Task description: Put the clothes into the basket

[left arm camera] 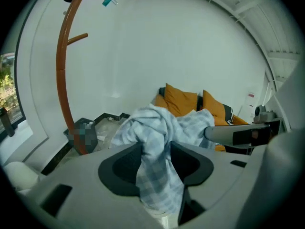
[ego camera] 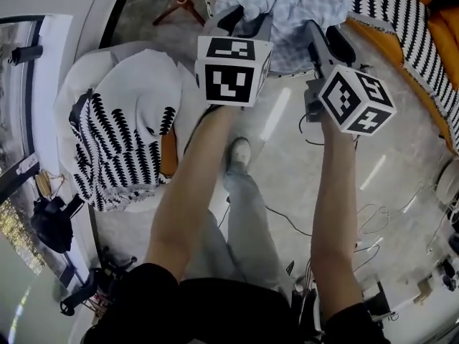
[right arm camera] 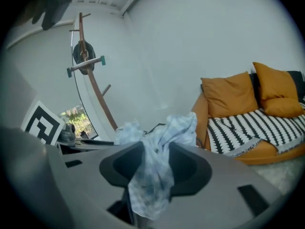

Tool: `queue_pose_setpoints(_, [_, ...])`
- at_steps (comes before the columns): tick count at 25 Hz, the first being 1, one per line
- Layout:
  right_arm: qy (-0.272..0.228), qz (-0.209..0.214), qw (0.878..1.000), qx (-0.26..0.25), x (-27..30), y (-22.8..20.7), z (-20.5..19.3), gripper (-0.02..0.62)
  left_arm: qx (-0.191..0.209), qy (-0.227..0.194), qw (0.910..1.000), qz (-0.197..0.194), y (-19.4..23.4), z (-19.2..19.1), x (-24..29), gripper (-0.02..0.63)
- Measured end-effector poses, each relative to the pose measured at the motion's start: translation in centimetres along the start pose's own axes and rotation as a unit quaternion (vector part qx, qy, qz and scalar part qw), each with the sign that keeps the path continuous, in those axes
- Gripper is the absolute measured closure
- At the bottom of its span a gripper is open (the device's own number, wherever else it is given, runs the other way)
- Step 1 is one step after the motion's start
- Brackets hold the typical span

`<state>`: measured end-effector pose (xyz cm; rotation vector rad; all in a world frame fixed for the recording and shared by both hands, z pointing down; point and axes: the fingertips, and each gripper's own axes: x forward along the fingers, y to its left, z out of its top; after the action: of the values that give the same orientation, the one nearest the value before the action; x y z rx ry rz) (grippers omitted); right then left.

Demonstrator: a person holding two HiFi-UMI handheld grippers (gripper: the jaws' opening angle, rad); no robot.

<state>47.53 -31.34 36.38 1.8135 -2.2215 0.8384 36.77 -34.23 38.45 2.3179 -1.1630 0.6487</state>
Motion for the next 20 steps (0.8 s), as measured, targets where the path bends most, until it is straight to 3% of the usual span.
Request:
queue_pose_setpoints(1, [0.012, -0.008, 1.000, 0.000, 0.1, -0.5, -0.8, 0.404, 0.001, 0.004, 1.0000, 0.004, -0.2, -0.3, 0.2, 0.424])
queue_pose_setpoints(2, [0.021, -0.016, 1.000, -0.001, 0.1, -0.9, -1.4, 0.374, 0.004, 0.007, 0.9999, 0.009, -0.1, -0.5, 0.3, 0.414])
queue_pose_setpoints(7, [0.030, -0.028, 0.999, 0.010, -0.3, -1.1, -3.3, 0.374, 0.006, 0.014, 0.9998, 0.012, 0.9, -1.6, -0.3, 0.410])
queue_pose_setpoints(11, [0.024, -0.022, 0.999, 0.022, -1.7, -0.2, -4.6, 0.539, -0.013, -0.003, 0.9999, 0.000, 1.0, -2.4, -2.3, 0.411])
queue_pose_setpoints(13, [0.022, -0.010, 0.999, 0.032, -2.6, 1.0, -5.1, 0.561, -0.019, -0.014, 0.9997, -0.002, 1.0, -2.7, -4.0, 0.435])
queue_pose_setpoints(16, [0.016, 0.008, 0.999, 0.037, -3.9, 3.5, -5.0, 0.569, -0.026, -0.039, 0.9988, 0.010, 1.9, -2.5, -7.4, 0.556])
queue_pose_setpoints(20, [0.008, 0.043, 0.999, 0.013, -5.5, 8.3, -4.3, 0.577, -0.044, -0.079, 0.9955, 0.026, 3.5, -1.5, -12.2, 0.593])
